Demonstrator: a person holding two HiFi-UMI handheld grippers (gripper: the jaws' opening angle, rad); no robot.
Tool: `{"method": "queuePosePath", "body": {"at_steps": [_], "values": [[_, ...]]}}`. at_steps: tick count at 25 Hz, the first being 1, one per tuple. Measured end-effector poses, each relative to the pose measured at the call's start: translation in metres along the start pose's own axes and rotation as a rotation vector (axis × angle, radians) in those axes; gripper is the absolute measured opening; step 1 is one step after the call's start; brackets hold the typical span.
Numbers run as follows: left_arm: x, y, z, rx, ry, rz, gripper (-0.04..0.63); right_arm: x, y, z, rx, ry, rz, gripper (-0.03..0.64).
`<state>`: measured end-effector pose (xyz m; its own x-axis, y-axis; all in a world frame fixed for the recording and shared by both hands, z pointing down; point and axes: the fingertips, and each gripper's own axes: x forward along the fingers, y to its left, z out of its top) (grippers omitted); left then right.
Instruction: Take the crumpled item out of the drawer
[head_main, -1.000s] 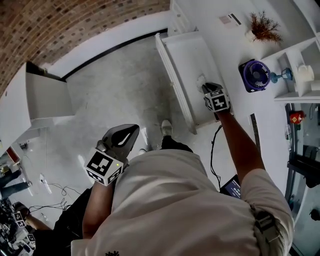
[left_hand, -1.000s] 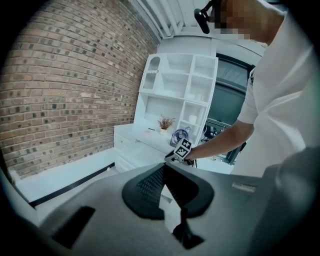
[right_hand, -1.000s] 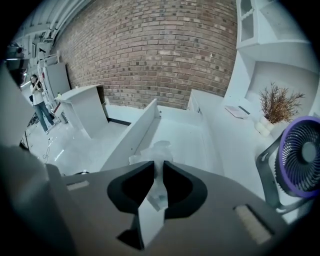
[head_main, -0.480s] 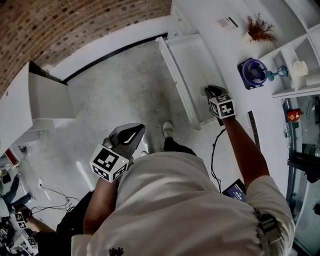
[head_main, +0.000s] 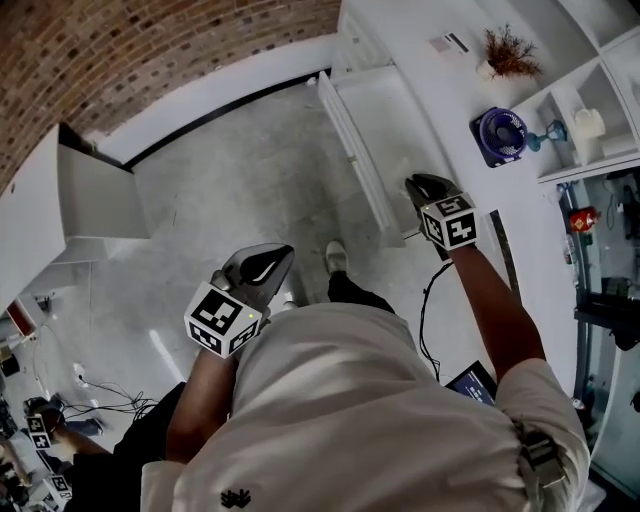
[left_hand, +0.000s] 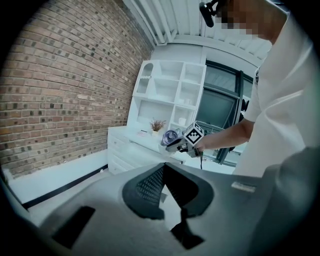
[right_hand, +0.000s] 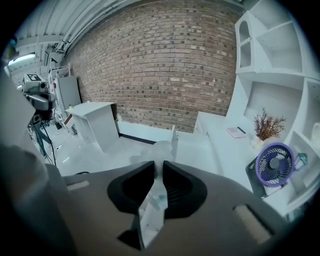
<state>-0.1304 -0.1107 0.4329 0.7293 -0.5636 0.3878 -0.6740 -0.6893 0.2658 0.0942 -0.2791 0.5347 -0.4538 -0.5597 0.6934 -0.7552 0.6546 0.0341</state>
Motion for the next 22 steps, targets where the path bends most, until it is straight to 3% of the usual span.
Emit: {"method": "queuePosePath", "body": {"at_steps": [22], "values": [[-0.036, -0.04, -0.028, 0.017, -0.007, -0.056, 0.006, -0.087, 0.084, 0.016, -0.027, -0.079, 0.024, 0.066]]}}
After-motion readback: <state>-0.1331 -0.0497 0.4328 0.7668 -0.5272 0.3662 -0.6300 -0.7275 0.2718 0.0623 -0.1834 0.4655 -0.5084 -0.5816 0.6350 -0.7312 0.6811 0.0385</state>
